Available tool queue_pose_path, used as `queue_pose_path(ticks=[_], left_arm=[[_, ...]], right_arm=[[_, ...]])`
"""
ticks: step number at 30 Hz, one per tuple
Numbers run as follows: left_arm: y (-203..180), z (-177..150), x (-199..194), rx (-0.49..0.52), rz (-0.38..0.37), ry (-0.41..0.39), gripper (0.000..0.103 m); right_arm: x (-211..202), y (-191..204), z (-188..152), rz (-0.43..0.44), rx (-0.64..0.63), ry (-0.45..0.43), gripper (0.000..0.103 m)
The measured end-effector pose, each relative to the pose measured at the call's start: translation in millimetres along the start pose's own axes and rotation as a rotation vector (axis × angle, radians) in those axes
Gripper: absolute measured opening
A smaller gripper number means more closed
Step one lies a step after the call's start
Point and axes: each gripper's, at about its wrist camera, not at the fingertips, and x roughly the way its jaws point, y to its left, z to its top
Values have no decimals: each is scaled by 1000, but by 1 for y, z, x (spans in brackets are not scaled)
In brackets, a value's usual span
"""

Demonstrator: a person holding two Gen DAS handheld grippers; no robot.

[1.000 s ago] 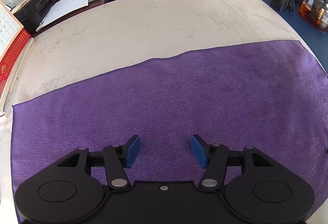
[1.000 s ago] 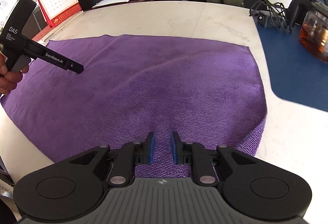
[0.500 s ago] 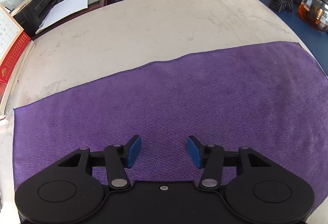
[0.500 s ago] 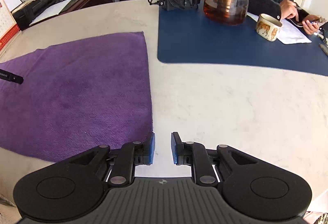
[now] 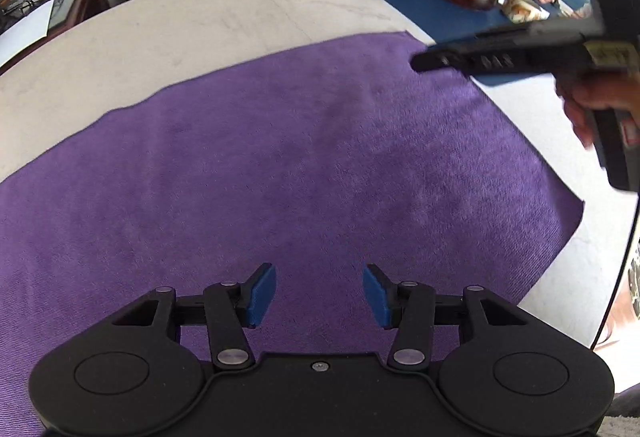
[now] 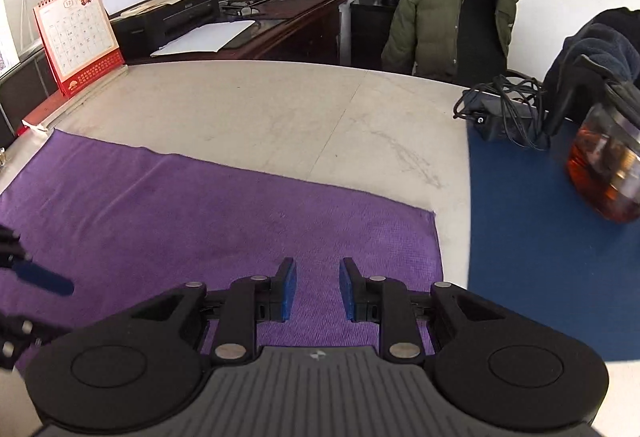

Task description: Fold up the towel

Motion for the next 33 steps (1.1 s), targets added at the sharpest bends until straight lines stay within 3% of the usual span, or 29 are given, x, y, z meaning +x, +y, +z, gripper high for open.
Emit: queue_pose_path(ticks=[6,12,17,21,27,33], left_arm=[[-4,-8,-1,17,34,13,47],[-4,-11,-2,19,45,20,49],[6,-8,-6,-36,40,10,49],[51,1,-25,-115,135,-67,49],[142,1,-27,-278,349,-65,47],[183,-13,-27,-354,407,-35,51]], right_arm=[[38,-22,8,-48,-4,32,26],[47,-35,12,-73,-8,23,27],[47,-44,13,-106,37,29,27],[28,-37,14,-64,33,-10,27],[1,-9,-5,-3,7,16,27],[-8,18,-39,-2,-50,83,30]])
